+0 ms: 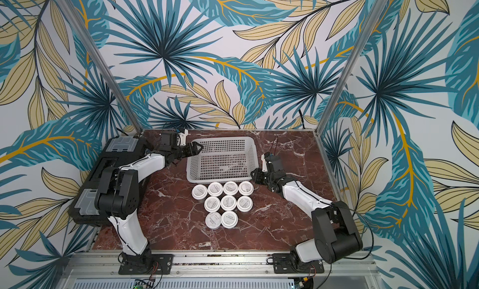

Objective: Put the yogurt in the basket
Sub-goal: Move the basket to the center of the board.

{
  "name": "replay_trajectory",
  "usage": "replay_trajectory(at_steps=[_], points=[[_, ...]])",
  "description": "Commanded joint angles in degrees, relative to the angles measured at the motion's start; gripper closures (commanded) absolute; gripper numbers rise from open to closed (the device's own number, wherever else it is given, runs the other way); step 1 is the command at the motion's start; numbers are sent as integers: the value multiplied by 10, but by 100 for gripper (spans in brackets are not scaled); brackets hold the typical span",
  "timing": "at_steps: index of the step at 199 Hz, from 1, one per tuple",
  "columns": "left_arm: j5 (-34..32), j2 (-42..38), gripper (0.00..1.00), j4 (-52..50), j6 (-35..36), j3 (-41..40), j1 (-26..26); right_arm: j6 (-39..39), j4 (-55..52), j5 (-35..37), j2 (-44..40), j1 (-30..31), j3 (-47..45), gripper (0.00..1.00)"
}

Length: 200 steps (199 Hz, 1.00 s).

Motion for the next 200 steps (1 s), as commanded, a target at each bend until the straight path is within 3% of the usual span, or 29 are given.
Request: replay_trajectory(at_steps=[1,31,63,90,134,168,200], points=[[24,12,18,17,7,37,-9,2,4,-22,-18,8,-16,64],[27,23,19,13,10,55,-12,2,-4,-21,-27,8,-18,60],[22,35,17,-4,21,89,-14,-3,-15,-17,-38,8,-11,38],[-7,28,0,-45,49,117,-12,-15,-43,2,-60,8,1,21],[-83,-41,0,-119,84,108,-4,-76,-161,78,-119,9,48,1],[-117,-134,0,-128,84,32,-4,-107,-201,125,-147,7,69,0],[-105,-151,0,-109,60,-39,-3,-117,-209,127,-103,-8,116,0]])
